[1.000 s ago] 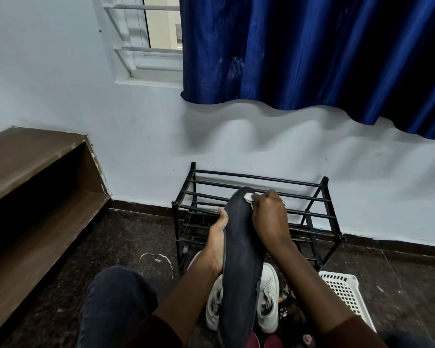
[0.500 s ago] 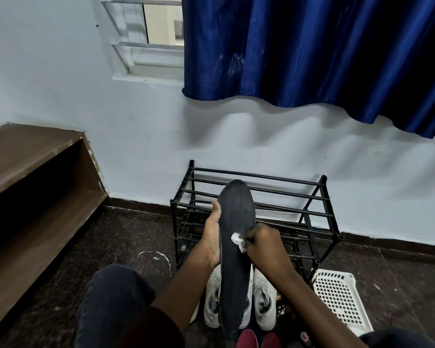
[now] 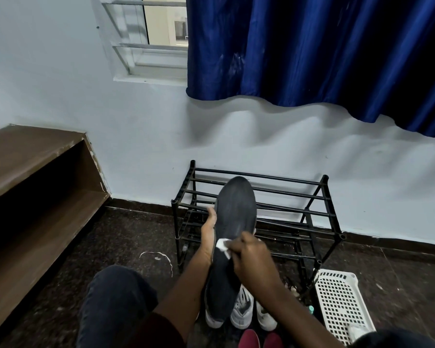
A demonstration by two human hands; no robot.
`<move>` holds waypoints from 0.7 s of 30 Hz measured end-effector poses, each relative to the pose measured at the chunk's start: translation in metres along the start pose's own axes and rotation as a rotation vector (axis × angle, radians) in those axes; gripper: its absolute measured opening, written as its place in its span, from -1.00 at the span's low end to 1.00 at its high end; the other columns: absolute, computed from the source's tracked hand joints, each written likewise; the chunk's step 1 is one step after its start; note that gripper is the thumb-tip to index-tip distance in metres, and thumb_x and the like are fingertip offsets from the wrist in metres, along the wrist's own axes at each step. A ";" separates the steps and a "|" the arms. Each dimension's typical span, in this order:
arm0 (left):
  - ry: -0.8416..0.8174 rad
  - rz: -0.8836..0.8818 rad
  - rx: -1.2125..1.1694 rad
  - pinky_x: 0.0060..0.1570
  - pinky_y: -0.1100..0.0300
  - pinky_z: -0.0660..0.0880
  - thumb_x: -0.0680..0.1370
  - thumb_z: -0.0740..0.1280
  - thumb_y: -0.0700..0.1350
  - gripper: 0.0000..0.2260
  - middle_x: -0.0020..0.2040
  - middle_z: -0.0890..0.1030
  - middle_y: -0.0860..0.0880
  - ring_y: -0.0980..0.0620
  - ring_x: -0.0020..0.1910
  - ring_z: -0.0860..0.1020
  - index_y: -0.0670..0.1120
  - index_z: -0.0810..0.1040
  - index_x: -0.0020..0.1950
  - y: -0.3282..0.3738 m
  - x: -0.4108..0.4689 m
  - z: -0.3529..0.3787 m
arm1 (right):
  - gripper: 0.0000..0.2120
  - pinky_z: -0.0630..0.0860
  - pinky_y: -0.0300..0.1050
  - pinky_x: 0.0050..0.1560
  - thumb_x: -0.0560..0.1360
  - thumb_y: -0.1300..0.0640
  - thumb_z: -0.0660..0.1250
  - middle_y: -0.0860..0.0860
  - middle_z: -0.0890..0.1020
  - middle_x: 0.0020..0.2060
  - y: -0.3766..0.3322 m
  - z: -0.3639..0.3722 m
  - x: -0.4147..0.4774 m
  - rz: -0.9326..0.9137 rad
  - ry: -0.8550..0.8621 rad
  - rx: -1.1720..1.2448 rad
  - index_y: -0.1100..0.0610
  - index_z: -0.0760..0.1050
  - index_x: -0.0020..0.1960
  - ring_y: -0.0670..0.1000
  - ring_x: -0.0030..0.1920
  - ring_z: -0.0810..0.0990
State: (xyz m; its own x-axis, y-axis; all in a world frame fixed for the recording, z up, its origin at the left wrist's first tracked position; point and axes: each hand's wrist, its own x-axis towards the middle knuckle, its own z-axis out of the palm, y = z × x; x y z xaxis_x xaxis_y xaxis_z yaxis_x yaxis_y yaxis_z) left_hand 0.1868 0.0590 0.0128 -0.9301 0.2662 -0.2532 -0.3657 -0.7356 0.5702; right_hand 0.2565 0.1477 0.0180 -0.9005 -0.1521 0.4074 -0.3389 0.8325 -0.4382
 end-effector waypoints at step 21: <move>-0.089 -0.116 -0.029 -0.14 0.10 0.61 0.53 0.27 0.11 -0.59 -0.08 0.68 -0.20 -0.11 -0.14 0.66 -0.21 0.71 -0.10 -0.006 0.001 -0.011 | -0.88 0.43 -0.26 -0.55 0.16 0.31 0.40 0.04 0.51 -0.42 -0.002 0.006 -0.011 0.000 0.093 -0.088 0.14 0.62 -0.33 0.03 -0.50 0.52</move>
State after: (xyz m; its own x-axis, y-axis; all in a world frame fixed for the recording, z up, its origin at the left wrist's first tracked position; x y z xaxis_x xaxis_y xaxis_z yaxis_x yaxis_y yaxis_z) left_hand 0.1882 0.0574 0.0004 -0.8813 0.4038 -0.2456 -0.4714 -0.7141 0.5175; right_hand 0.2651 0.1447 0.0092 -0.8699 -0.1052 0.4819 -0.3100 0.8766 -0.3681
